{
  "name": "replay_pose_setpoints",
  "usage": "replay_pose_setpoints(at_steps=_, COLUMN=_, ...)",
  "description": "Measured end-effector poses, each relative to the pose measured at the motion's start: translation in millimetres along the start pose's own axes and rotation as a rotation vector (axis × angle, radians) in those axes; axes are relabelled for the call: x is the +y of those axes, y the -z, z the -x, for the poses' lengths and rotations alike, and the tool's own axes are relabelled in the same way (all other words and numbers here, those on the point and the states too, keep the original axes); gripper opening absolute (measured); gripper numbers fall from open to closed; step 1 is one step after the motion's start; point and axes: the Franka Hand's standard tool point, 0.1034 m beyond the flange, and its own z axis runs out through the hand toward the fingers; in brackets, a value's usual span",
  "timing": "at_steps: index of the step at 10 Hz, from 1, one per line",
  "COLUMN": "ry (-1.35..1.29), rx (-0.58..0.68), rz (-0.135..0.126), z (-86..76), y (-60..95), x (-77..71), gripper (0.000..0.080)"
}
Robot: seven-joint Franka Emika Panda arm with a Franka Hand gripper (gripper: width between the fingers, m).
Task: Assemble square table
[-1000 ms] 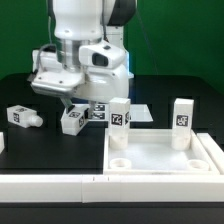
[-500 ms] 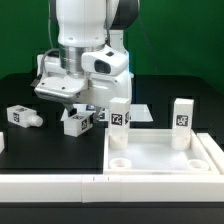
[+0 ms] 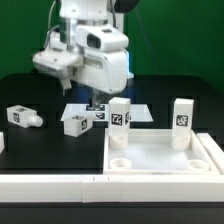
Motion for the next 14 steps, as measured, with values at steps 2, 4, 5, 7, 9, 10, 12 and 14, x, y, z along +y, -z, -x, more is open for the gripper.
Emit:
replay_pose_setpoints(at_steps=2, ry=-0.136, rx=0.010, rz=-0.002, z=-2.5, y=-5.3, x=-0.4, gripper=0.0648)
replay_pose_setpoints(at_steps=4, ry=-0.283, rx=0.019, rz=-0.001, z=-0.9, y=-6.6, x=-2.6, gripper=0.0648)
replay_pose_setpoints(at_steps=5, ry=-0.386, rx=0.035, rz=0.003, z=4.8, y=-7.6, x=-9.2, gripper=0.0648)
replay_pose_setpoints(at_steps=7, ry=-0.667, rx=0.048, rz=0.015, z=11.6, y=-4.1, x=-25.7, gripper=0.0648)
replay_pose_setpoints(at_steps=9, ry=-0.859, rx=0.049, rz=-0.011, z=7.2, y=1.9, x=-26.0, gripper=0.0648)
replay_pose_setpoints(at_steps=10, ry=-0.911, rx=0.053, rz=-0.015, z=6.4, y=0.7, x=-26.1, gripper=0.0648)
replay_pose_setpoints(at_steps=12, ry=-1.024, rx=0.053, rz=-0.018, z=6.8, y=0.8, x=-25.5, gripper=0.0648)
replay_pose_setpoints(at_steps=14, ry=-1.352, rx=0.049, rz=-0.023, z=17.1, y=2.8, x=-5.0, gripper=0.0648)
